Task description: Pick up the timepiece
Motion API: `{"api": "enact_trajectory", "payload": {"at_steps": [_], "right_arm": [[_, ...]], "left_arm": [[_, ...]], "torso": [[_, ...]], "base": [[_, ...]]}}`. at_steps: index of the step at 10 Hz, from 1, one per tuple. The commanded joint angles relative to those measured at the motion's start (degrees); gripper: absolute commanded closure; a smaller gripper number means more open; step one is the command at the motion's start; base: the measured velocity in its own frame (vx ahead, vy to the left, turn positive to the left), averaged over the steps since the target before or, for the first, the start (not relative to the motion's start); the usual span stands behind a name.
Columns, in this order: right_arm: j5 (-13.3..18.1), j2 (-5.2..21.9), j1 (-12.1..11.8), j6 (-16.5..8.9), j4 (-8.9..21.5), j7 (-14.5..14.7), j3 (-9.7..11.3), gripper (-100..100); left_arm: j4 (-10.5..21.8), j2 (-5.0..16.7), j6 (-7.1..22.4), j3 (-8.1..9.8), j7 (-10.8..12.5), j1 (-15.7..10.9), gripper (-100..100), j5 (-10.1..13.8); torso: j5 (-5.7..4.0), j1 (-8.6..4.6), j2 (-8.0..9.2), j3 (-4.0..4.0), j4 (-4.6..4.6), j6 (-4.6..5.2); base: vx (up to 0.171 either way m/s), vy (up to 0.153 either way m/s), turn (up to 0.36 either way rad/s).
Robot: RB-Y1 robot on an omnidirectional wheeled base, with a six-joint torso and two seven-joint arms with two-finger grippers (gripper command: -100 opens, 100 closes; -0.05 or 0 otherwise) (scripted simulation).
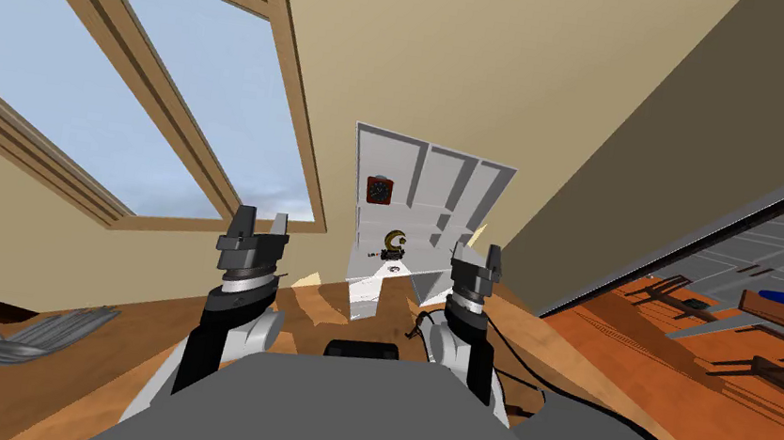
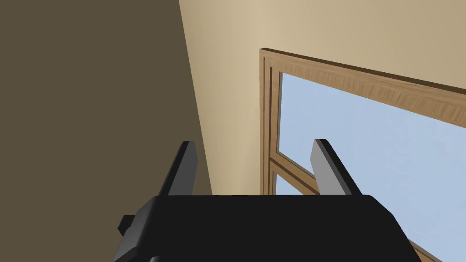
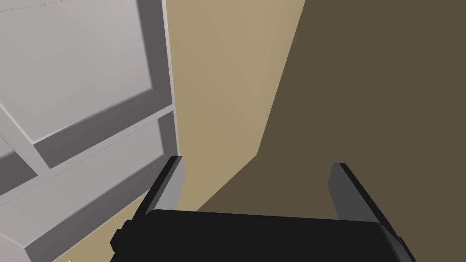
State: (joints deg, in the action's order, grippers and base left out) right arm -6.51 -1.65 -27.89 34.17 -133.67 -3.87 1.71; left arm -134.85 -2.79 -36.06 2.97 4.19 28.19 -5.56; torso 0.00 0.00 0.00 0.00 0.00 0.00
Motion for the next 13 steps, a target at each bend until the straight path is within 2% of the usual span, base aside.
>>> {"api": "enact_trajectory", "payload": {"at_steps": [1, 4, 5, 10, 11, 12, 13], "right_arm": [[0.14, 2.19, 0.0, -0.2, 0.4, 0.56, 0.24, -100], [0.72, 7.42, 0.03, -1.04, 2.01, 2.77, 1.16, -100], [0.72, 7.97, 0.03, -1.04, 2.01, 2.77, 1.16, -100], [2.16, 16.99, 0.1, -3.18, 5.74, 7.82, 3.24, -100], [2.16, 17.45, 0.1, -3.18, 5.74, 7.82, 3.24, -100], [2.64, 19.79, 0.12, -3.9, 6.92, 9.38, 3.88, -100], [2.64, 20.05, 0.12, -3.9, 6.92, 9.38, 3.88, -100]], "left_arm": [[0.0, 0.0, 0.0, 0.0, 0.0, 0.0, 0, 0.0], [0.0, 0.0, 0.0, 0.0, 0.0, -0.01, 0, 0.0], [0.0, 0.0, 0.0, 0.0, 0.0, -0.01, 0, 0.0], [0.0, 0.0, 0.0, 0.0, 0.0, -0.01, 0, 0.0], [0.0, 0.0, 0.0, 0.0, 0.0, -0.01, 0, 0.0], [0.0, 0.0, 0.0, 0.0, 0.0, 0.0, 0, 0.0], [0.0, 0.0, 0.0, 0.0, 0.0, -0.01, 0, 0.0]], "torso": [[0.0, 0.0, 0.0, 0.0, 0.0, 0.0], [0.0, -0.02, 0.3, 0.17, 0.07, -0.02], [0.0, 0.01, 0.36, 0.2, 0.08, -0.02], [0.01, 0.05, 0.42, 0.25, 0.1, 0.02], [0.01, 0.04, 0.39, 0.23, 0.09, -0.01], [0.0, 0.0, 0.28, 0.17, 0.07, 0.01], [0.0, 0.02, 0.28, 0.16, 0.06, -0.02]], "base": [[-0.026, 0.008, 0.08], [-0.085, 0.001, 0.169], [-0.074, 0.006, 0.04], [-0.102, 0.019, 0.187], [-0.061, 0.011, 0.115], [-0.068, 0.02, 0.238], [-0.057, 0.014, 0.114]]}}
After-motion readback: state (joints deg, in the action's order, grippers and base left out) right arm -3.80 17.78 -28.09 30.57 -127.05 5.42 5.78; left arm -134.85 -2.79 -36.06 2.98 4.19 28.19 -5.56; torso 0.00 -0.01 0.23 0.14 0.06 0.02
